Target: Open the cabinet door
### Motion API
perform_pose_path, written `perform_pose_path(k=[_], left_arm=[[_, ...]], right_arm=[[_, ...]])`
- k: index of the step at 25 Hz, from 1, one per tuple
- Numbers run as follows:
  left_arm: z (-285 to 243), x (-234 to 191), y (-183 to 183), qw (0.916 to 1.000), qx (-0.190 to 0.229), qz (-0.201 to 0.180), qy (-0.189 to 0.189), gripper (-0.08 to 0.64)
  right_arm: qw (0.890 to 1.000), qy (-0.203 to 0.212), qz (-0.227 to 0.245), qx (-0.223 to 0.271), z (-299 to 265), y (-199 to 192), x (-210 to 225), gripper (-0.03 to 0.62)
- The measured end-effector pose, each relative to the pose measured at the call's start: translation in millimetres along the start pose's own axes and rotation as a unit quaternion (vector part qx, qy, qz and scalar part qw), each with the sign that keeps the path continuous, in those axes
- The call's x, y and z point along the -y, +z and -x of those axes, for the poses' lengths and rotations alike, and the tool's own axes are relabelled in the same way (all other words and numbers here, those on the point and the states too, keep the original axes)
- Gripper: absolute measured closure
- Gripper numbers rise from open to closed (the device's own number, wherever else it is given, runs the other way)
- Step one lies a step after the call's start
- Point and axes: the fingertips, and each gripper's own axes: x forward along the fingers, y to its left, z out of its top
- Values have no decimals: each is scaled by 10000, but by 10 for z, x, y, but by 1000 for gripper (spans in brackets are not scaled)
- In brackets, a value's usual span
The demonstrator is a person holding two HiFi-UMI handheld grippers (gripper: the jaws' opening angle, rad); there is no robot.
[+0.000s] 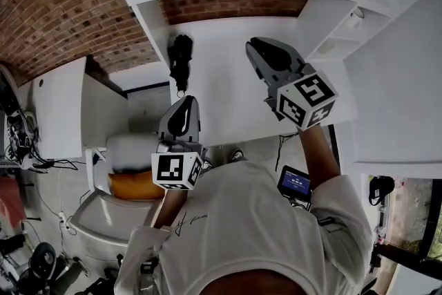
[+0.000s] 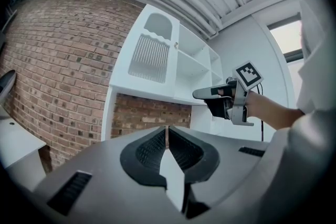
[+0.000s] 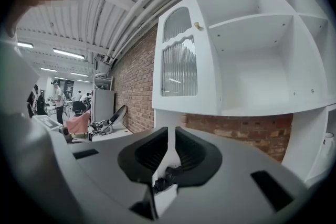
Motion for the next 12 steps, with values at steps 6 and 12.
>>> perform_pose_path(k=[6,12], left_arm=[[-13,-44,-95,9999,-94,93,78,541],[-51,-80,-95,9998,-110,64,143,541]], right_arm=[[10000,46,76,14,-173,103,157,476],[9999,7,137,90,-318,226,351,469]])
